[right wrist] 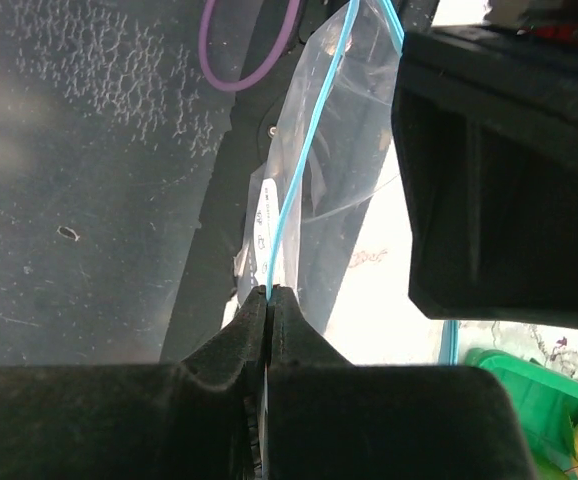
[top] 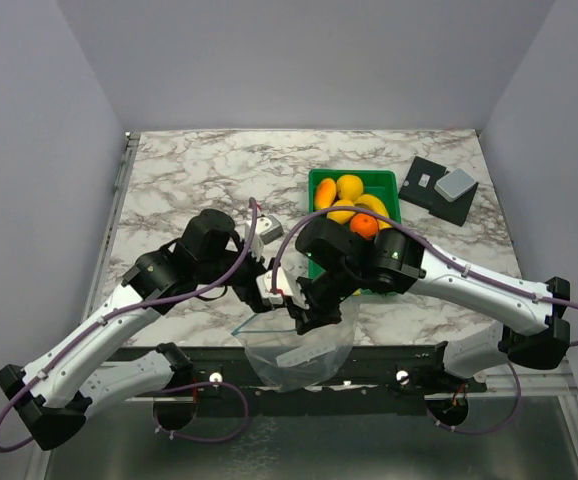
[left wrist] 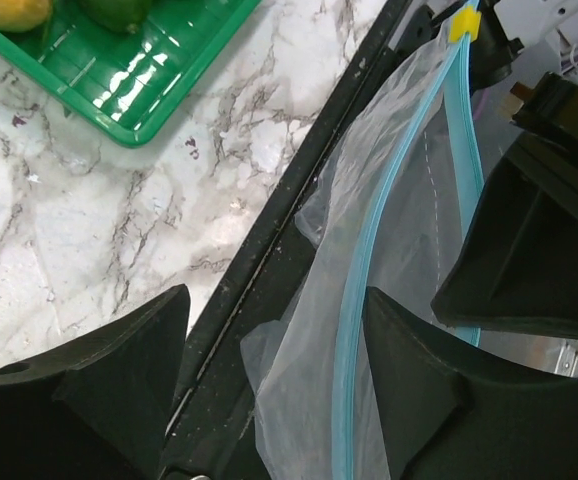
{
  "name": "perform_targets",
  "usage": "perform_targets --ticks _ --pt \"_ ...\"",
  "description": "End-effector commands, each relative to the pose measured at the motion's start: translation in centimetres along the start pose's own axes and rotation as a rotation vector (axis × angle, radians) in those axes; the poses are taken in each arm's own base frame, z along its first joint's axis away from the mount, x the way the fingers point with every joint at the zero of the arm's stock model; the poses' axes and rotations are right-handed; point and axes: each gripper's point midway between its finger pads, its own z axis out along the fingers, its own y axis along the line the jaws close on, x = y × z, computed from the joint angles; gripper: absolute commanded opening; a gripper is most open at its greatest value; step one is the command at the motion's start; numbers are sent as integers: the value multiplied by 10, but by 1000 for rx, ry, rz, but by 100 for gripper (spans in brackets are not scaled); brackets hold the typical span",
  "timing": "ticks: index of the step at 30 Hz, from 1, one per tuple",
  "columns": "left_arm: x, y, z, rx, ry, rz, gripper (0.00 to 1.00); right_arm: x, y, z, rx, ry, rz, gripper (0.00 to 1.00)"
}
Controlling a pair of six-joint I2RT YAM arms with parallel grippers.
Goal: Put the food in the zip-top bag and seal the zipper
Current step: Open the zipper of the food storage bag.
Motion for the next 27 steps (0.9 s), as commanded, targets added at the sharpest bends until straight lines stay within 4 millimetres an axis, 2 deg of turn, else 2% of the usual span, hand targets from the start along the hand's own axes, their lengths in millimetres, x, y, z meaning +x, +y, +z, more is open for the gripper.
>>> perform_targets --ticks 1,10,17,20,22,27 --pt "13 0 8 5 52 -14 69 -4 -6 5 22 6 -20 1" --pt "12 5 16 -17 78 -9 54 -3 -7 7 26 14 -15 1" --pt "12 5 19 -18 90 -2 32 -3 -8 10 29 6 -8 1" --pt "11 6 20 -21 87 5 20 -2 -8 12 29 7 2 1" --pt "8 6 20 -24 76 11 0 -2 -9 13 34 4 10 1" --pt "0 7 22 -33 55 14 0 -3 -11 10 64 -7 21 3"
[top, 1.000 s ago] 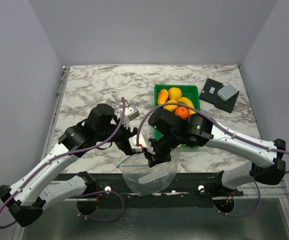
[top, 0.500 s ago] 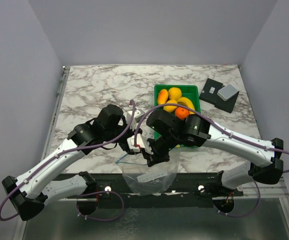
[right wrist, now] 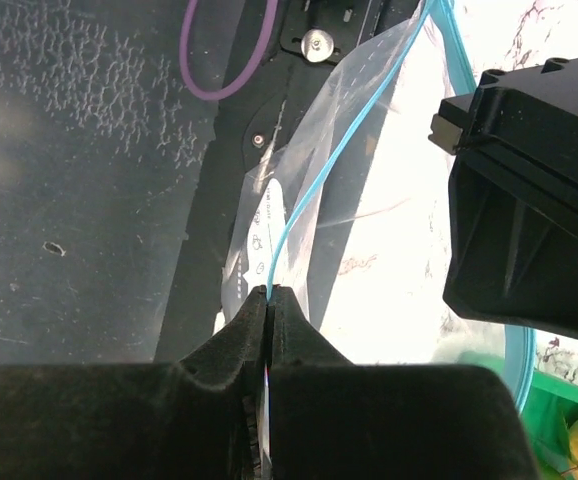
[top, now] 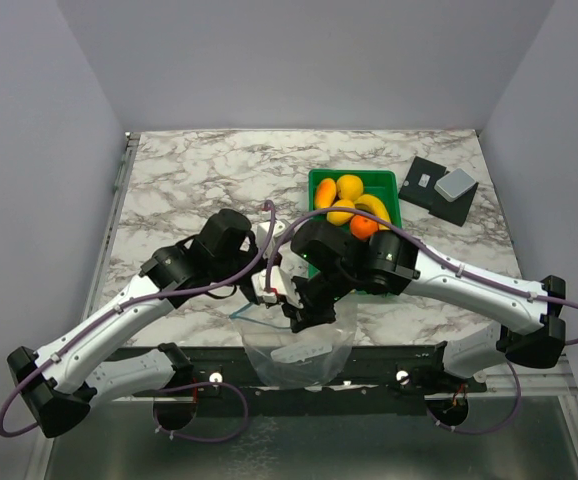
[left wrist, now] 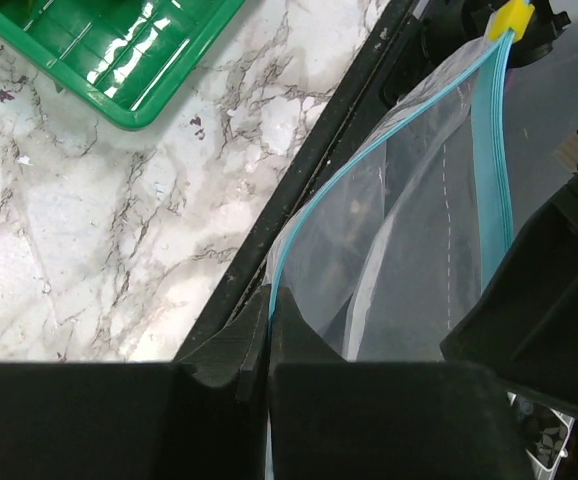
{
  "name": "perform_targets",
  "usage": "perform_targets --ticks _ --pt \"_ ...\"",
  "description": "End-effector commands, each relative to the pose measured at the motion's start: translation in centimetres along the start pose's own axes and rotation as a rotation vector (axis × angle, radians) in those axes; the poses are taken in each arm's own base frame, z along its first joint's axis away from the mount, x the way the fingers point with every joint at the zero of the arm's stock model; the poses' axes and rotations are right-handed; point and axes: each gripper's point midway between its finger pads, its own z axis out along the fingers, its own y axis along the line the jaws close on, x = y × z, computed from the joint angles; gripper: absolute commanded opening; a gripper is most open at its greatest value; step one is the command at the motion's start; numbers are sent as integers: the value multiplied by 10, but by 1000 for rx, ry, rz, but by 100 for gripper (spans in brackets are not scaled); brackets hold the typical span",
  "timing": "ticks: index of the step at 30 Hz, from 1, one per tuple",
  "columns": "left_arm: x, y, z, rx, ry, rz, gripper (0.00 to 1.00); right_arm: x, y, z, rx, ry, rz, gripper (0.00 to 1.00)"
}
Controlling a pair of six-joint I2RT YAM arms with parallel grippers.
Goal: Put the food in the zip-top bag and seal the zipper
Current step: Open the zipper of the food storage bag.
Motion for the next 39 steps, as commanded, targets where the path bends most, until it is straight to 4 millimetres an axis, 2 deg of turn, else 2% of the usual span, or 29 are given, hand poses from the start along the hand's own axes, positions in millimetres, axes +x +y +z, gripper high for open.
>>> perform_targets --ticks 1,4,7,12,16,21,31,39 --pt "-17 0 -2 -27 -45 24 0 -1 -3 0 46 -8 16 4" --pt "-24 4 -5 -59 -68 29 0 -3 -5 -8 83 -12 26 5" --pt "-35 4 -11 -84 -105 39 0 -2 -8 -17 127 -14 27 2" --pt "-58 5 -29 -152 -174 61 0 -8 -12 -33 201 -54 6 1" --pt "-74 25 -46 -312 -210 70 0 -17 -23 -41 278 -89 -25 1" --pt "-87 51 -71 -512 -263 58 0 -21 -43 -39 363 -108 -85 1" --pt "-84 92 -98 -790 -298 9 0 -11 -82 -17 523 -144 -167 1" --pt "-71 105 -100 -857 -305 -37 0 1 -111 -3 649 -230 -83 1"
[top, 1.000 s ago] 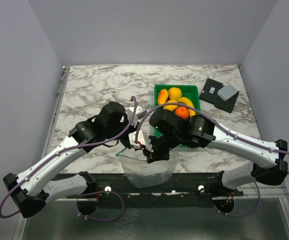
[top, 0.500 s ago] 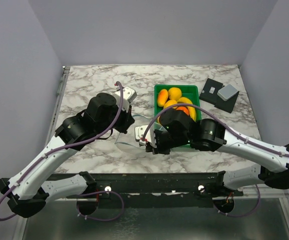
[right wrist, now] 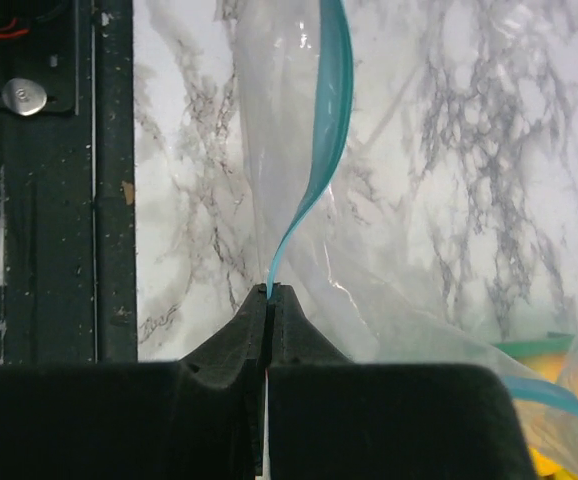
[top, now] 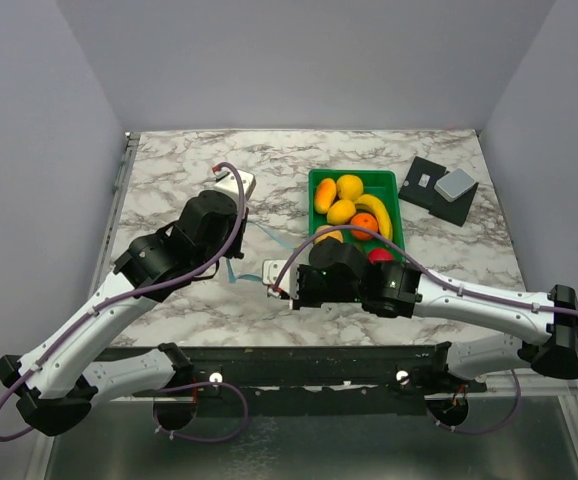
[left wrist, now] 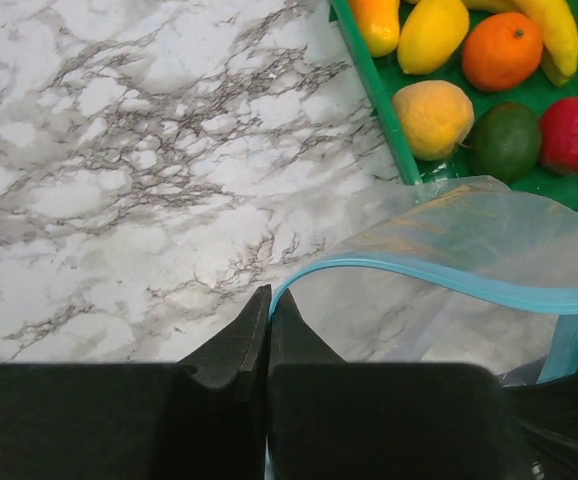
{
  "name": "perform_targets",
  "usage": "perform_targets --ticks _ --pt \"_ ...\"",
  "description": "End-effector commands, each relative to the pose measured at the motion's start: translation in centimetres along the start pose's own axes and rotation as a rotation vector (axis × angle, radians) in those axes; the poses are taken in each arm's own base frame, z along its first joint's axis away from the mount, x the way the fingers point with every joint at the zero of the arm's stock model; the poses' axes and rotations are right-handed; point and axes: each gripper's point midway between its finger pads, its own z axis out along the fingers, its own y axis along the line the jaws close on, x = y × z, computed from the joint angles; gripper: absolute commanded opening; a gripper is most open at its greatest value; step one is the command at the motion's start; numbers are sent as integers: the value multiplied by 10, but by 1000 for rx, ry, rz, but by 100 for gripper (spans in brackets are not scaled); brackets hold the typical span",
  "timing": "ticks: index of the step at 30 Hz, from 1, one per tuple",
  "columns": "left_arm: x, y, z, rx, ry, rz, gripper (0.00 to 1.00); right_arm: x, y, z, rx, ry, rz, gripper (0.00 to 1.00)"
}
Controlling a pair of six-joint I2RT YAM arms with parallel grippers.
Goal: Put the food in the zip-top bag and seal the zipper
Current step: Open the zipper of the food storage bag.
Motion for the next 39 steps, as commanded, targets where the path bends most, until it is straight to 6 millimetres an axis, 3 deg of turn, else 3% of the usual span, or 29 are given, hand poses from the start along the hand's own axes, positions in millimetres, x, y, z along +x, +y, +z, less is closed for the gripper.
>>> perform_targets --ticks 1,13,24,33,39 --pt "14 17 1 -95 8 -25 0 -10 -27 7 144 -102 67 1" --pt "44 13 13 -82 14 -117 0 6 -41 37 188 -104 204 1" --pt "41 5 16 -49 -4 -147 0 -30 -59 -8 268 -187 321 52" --pt "36 5 21 -66 -22 -172 0 -41 -91 -56 480 -246 550 70" --pt "28 2 21 -58 -53 -221 0 -23 -102 -62 619 -206 809 75"
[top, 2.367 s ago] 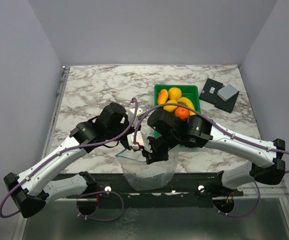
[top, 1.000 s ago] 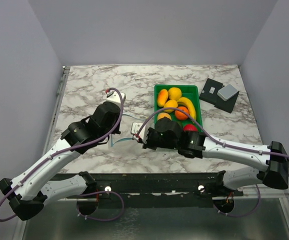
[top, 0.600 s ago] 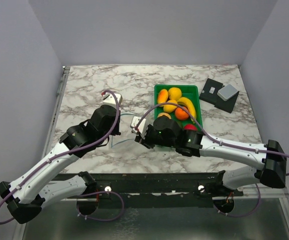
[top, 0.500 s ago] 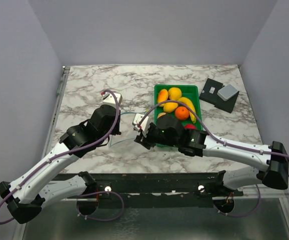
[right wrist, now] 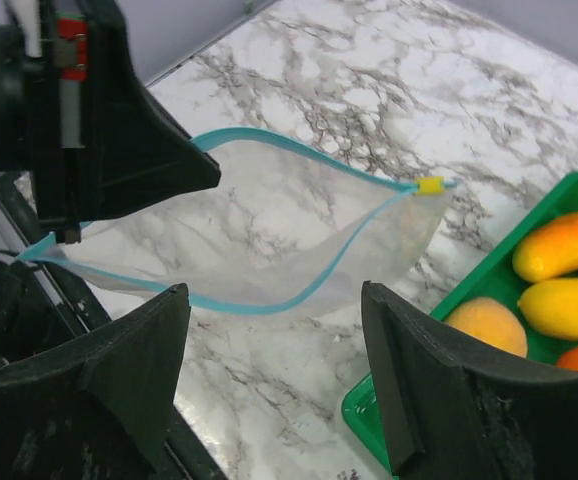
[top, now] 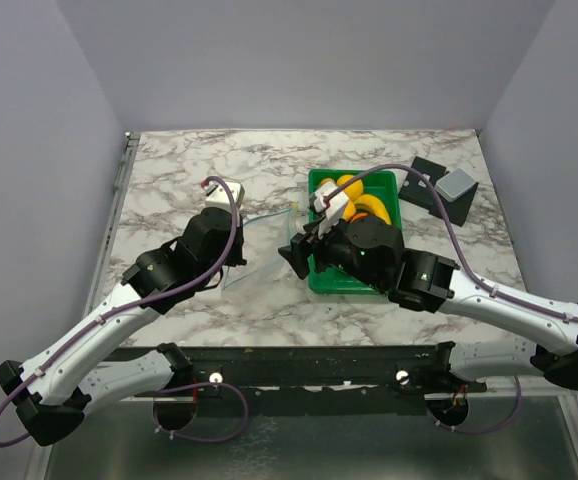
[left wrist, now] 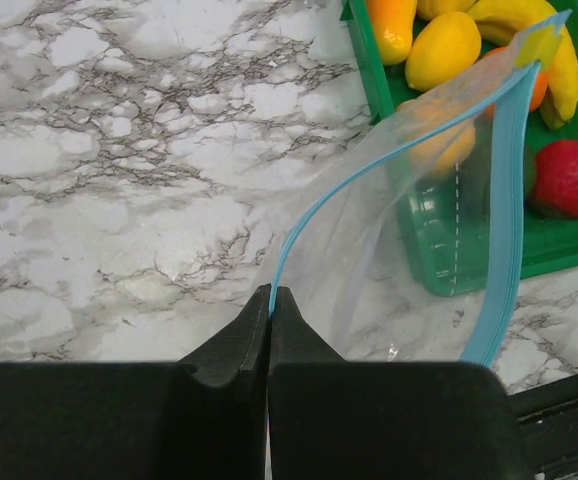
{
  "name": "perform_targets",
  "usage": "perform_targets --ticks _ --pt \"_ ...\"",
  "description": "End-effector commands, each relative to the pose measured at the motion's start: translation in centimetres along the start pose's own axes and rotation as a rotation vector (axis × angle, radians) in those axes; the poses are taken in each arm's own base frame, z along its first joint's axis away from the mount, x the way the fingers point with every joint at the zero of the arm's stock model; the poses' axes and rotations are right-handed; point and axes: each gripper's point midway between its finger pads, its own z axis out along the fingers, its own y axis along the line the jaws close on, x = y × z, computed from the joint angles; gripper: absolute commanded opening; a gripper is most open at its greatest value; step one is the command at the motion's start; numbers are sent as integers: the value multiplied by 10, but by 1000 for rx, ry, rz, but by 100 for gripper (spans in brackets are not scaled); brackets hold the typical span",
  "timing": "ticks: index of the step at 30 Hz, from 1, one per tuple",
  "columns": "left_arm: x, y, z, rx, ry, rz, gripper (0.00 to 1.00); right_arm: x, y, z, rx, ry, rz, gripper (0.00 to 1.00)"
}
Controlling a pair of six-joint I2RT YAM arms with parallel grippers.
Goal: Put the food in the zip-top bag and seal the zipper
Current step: Open the zipper of the food storage bag.
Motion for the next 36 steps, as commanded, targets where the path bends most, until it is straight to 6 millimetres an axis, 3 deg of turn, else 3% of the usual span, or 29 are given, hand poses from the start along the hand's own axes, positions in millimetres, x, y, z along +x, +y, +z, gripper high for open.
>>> perform_targets --ticks 1,13,18,29,36 --pt "-8 -5 1 8 -37 -59 0 13 -25 -3 210 67 232 75" --pt "-5 -9 6 19 -61 -148 0 24 -30 24 352 55 471 69" --pt "-6 -6 5 12 -84 -177 0 21 -31 41 390 63 488 65" --pt "-10 -4 0 13 -109 -194 0 51 -33 58 455 122 540 56" --pt "-11 -5 0 22 -113 -196 0 52 -31 70 456 126 548 51"
